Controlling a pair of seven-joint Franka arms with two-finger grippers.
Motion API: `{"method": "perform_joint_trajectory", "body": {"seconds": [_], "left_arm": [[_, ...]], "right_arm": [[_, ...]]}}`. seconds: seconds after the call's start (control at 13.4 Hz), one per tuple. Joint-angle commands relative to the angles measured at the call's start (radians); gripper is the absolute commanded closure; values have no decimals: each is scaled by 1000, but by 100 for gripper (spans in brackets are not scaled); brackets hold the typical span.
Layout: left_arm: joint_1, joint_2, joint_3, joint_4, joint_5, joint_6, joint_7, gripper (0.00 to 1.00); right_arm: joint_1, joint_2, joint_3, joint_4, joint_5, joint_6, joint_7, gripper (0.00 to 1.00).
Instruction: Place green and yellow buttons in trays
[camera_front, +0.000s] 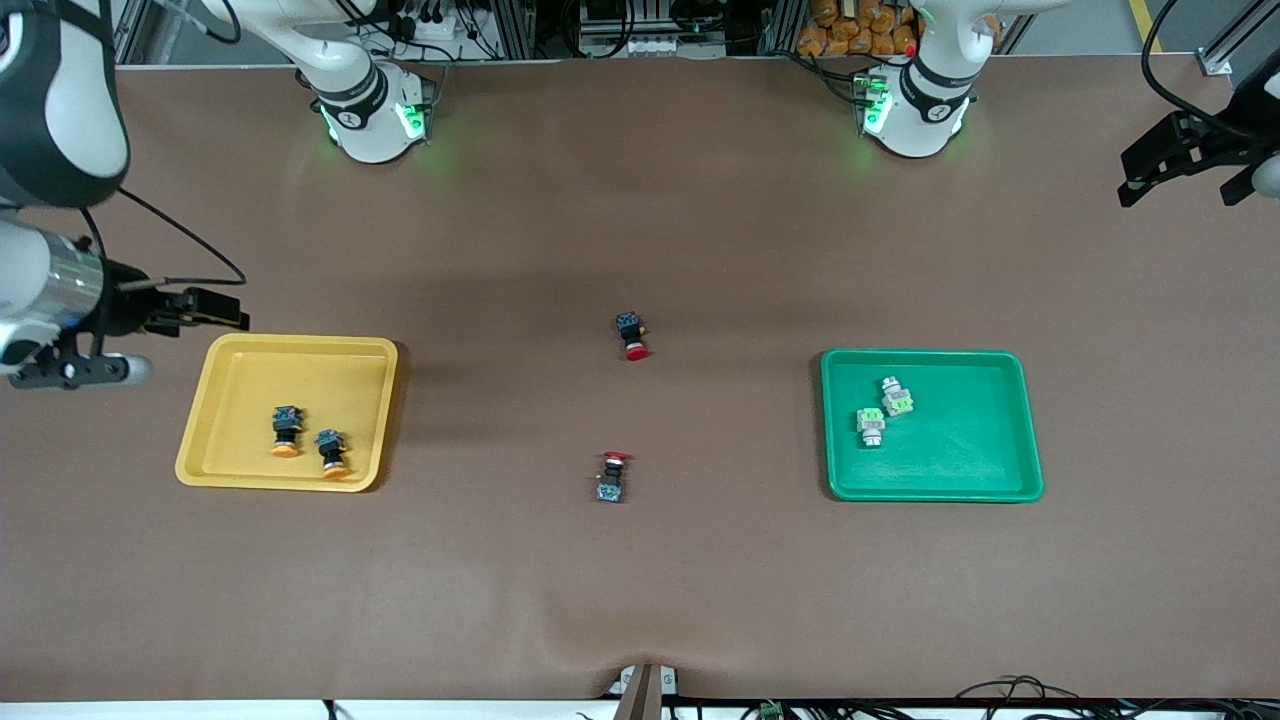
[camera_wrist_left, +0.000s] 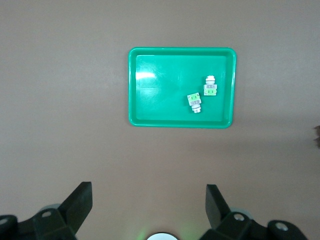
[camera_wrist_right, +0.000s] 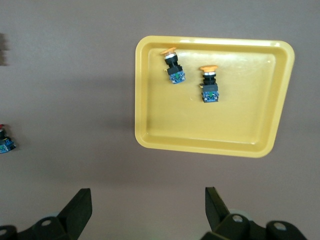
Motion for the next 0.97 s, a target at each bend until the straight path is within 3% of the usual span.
{"method": "perform_joint_trajectory", "body": {"seconds": [0.0, 0.37, 0.9], "left_arm": [[5, -2, 2, -2, -21, 9, 10, 0], [5, 30, 2, -6, -22, 20, 27, 0], [4, 55, 4, 0, -14, 24, 26, 0]], "right_arm": [[-10, -88, 3, -30, -12, -22, 61, 0], [-94, -188, 95, -12, -63, -114, 67, 0], [-91, -188, 96, 70, -63, -222, 155, 0]]}}
